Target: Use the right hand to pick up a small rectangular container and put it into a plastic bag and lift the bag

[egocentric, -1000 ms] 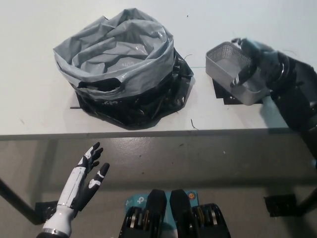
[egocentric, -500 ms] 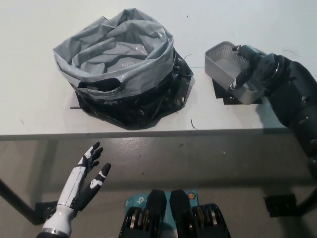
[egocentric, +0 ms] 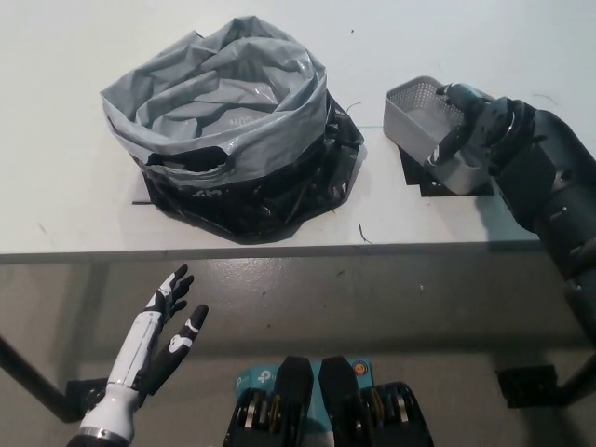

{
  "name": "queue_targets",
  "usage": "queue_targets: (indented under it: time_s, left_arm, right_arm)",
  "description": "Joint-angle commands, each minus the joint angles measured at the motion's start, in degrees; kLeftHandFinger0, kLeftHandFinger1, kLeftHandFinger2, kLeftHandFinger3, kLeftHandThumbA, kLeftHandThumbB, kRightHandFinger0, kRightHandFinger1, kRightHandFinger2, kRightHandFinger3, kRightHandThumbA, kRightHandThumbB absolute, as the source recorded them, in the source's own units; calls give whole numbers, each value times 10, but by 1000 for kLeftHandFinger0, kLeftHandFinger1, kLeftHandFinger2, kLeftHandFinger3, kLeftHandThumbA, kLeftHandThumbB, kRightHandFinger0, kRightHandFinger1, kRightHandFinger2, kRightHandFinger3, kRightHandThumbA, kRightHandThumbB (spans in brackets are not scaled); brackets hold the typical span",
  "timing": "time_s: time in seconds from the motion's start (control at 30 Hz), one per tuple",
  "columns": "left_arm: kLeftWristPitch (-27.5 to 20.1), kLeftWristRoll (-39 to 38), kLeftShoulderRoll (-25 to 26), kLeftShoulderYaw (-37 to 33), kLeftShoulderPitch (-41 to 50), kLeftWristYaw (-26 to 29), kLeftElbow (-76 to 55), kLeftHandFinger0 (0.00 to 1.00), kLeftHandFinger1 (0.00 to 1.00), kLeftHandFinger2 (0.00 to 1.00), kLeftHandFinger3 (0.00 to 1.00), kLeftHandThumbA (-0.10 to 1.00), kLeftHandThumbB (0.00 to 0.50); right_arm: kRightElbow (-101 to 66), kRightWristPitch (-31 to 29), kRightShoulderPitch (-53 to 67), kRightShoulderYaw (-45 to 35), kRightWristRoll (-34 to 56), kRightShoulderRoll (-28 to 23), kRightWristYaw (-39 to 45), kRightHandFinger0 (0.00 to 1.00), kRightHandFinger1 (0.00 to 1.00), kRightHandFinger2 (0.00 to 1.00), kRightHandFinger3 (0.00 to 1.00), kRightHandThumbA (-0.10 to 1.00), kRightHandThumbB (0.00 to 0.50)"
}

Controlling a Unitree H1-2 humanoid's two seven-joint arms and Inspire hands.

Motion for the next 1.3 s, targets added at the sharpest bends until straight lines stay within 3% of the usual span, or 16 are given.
queue_targets:
  time_s: [0.0, 0.17, 0.27, 0.3, 0.33, 0.37, 0.4, 0.47, 0.5, 0.53, 0.57, 0.63, 0.73, 0.8, 0.9, 1.27]
  left_arm:
    - [-4, -1, 10, 3, -8, -2, -19, 1000, 1000, 1000, 1000, 814, 192]
    - [-10, -3, 10, 5, -10, -1, -16, 1000, 1000, 1000, 1000, 812, 191]
    - [-10, -2, 11, 5, -10, -1, -14, 1000, 1000, 1000, 1000, 822, 194]
    - [-8, -3, 11, 5, -10, -1, -15, 1000, 1000, 1000, 1000, 824, 194]
    - [-8, -2, 11, 5, -10, -1, -16, 1000, 1000, 1000, 1000, 825, 188]
    - [-7, 0, 11, 5, -12, -1, -17, 1000, 1000, 1000, 1000, 823, 177]
    - [-6, 1, 12, 6, -17, 0, -17, 1000, 1000, 1000, 1000, 822, 176]
    - [-8, 0, 12, 6, -19, 0, -15, 1000, 1000, 1000, 1000, 822, 176]
    - [-9, 0, 12, 6, -19, 0, -15, 1000, 1000, 1000, 1000, 822, 176]
    - [-8, 1, 12, 6, -20, 0, -15, 1000, 1000, 1000, 1000, 823, 178]
    - [-7, 2, 13, 6, -20, 1, -16, 1000, 1000, 1000, 1000, 831, 183]
    - [-5, 1, 12, 6, -20, 0, -15, 1000, 1000, 1000, 1000, 835, 186]
    - [-8, 2, 13, 5, -21, 0, -15, 1000, 1000, 1000, 1000, 838, 179]
    - [-7, 2, 13, 6, -22, 0, -14, 1000, 1000, 1000, 1000, 837, 179]
    - [-6, 5, 14, 6, -23, 2, -15, 1000, 1000, 1000, 1000, 837, 176]
    - [-9, 1, 15, 6, -27, 0, -10, 1000, 1000, 1000, 1000, 837, 180]
  right_arm:
    - [20, -4, -28, 5, 7, 5, -8, 1000, 1000, 1000, 1000, 1000, 500]
    - [40, -12, -17, 17, 2, 6, -5, 1000, 1000, 1000, 1000, 904, 500]
    - [55, -8, -13, -14, 36, 9, -11, 1000, 1000, 1000, 1000, 453, 436]
    - [58, -8, -10, -27, 47, 10, -27, 765, 900, 1000, 1000, 274, 403]
    - [58, -19, -6, -24, 43, 10, -38, 922, 1000, 1000, 980, 84, 374]
    - [57, -47, 1, -12, 28, 10, -69, 908, 1000, 909, 661, -93, 314]
    - [56, -67, 3, -13, 28, 9, -84, 692, 742, 573, 402, -99, 268]
    - [55, -90, 5, -22, 38, 7, -91, 271, 461, 536, 463, -100, 245]
    - [55, -94, 6, -22, 39, 7, -92, 271, 461, 536, 463, -100, 245]
    - [52, -104, 6, -32, 49, 6, -95, 135, 342, 484, 582, -100, 247]
    - [51, -110, 7, -38, 55, 5, -98, 217, 431, 608, 699, -100, 237]
    - [49, -121, 10, -48, 64, 3, -109, 91, 401, 750, 941, -100, 207]
    - [49, -132, 10, -59, 71, 1, -112, 81, 589, 998, 932, -100, 216]
    - [50, -135, 8, -65, 76, 0, -112, 187, 739, 1000, 957, -100, 208]
    - [51, -140, 5, -87, 98, -4, -101, 203, 768, 1000, 923, -100, 206]
    - [38, -113, -25, -358, 335, -14, 6, 7, 518, 933, 1000, -100, 200]
